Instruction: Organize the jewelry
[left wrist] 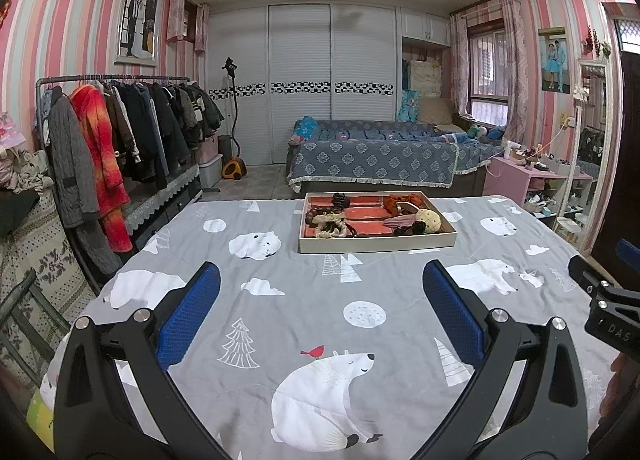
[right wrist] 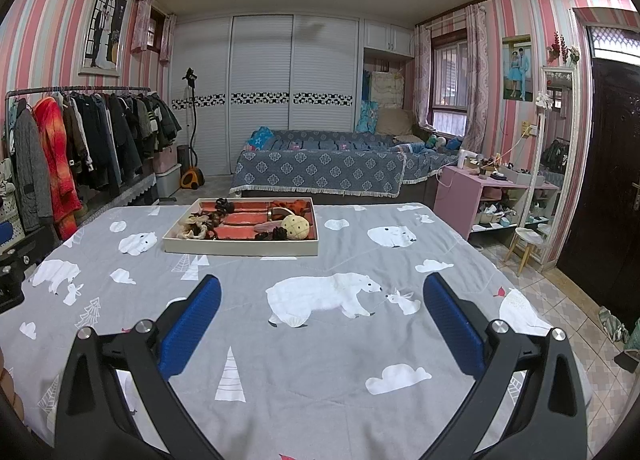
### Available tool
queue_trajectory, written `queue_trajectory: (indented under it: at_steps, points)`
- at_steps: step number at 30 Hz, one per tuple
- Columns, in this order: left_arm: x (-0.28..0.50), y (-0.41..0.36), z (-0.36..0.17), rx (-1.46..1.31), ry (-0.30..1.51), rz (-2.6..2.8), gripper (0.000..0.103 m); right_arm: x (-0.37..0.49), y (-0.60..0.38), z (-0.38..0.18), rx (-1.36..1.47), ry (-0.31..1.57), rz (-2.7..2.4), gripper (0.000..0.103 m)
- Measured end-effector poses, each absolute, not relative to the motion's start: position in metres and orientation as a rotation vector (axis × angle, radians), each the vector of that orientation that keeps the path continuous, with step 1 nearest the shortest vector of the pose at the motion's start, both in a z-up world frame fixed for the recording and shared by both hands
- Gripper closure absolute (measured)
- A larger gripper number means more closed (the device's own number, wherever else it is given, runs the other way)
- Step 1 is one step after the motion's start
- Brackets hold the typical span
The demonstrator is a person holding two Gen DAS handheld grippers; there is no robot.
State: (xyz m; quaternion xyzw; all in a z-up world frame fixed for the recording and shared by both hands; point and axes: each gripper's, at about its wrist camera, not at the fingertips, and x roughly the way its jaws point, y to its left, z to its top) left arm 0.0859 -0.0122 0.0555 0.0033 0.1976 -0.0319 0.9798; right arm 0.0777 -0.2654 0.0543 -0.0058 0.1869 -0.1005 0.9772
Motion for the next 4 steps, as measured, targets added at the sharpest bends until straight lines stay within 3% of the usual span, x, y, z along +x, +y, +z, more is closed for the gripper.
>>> queue_trajectory:
  at_steps: [4]
  points:
    - [0.0859, -0.011, 0.0575, 0.007, 0.398, -0.062, 0.005, 0.0778, -0.2652, 0.0542, -0.012, 0.376, -0.203, 0.004]
